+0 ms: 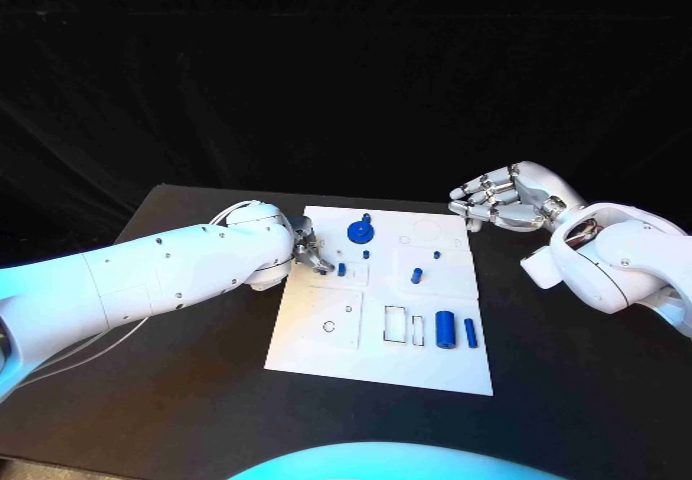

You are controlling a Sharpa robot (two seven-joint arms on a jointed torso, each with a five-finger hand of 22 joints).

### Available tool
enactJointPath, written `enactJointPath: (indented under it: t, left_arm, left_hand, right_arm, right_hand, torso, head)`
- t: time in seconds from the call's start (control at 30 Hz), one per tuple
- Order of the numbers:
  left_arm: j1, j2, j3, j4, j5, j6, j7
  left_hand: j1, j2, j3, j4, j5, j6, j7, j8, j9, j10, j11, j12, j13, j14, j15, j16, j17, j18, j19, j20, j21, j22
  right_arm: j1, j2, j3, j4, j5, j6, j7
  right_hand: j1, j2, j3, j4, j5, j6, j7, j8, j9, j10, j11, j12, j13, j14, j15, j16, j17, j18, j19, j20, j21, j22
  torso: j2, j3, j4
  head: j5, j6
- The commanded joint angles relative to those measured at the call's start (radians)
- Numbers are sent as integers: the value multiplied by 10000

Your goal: Assemble the parts on the task board

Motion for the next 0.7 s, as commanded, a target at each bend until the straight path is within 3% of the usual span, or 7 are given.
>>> enactJointPath:
  t: [0.03, 0.7]
  left_arm:
    - [-2, 11, 0, 5, -29, -31, 8]
    - [16, 23, 6, -16, -39, -43, 10]
  left_hand:
    - [-73, 72, -91, 6, 32, 24, 34, 39, -13, -21, 38, 58, -4, 1053, -19, 51, 2634, -148, 81, 17, 14, 17]
    - [-100, 102, -386, 3, 34, 36, 29, 62, -80, -18, 36, 71, -18, 1053, -19, 51, 2634, -149, 84, 20, 14, 24]
  right_arm:
    - [-5, 5, 1, 5, -51, 124, 32]
    - [-7, 10, 0, -9, -53, 135, 29]
  right_hand:
    - [-74, -21, -17, 55, 58, 15, -2, 56, -4, 38, 20, 58, -16, 32, 6, -32, -4, 47, 38, 28, -52, -14]
    - [-74, -21, -17, 55, 58, 15, -2, 56, -4, 38, 20, 58, -16, 32, 6, -32, -4, 47, 38, 28, -52, -14]
  torso:
    - [2, -6, 6]
    - [0, 8, 2]
  head:
    - [-5, -16]
    - [4, -6]
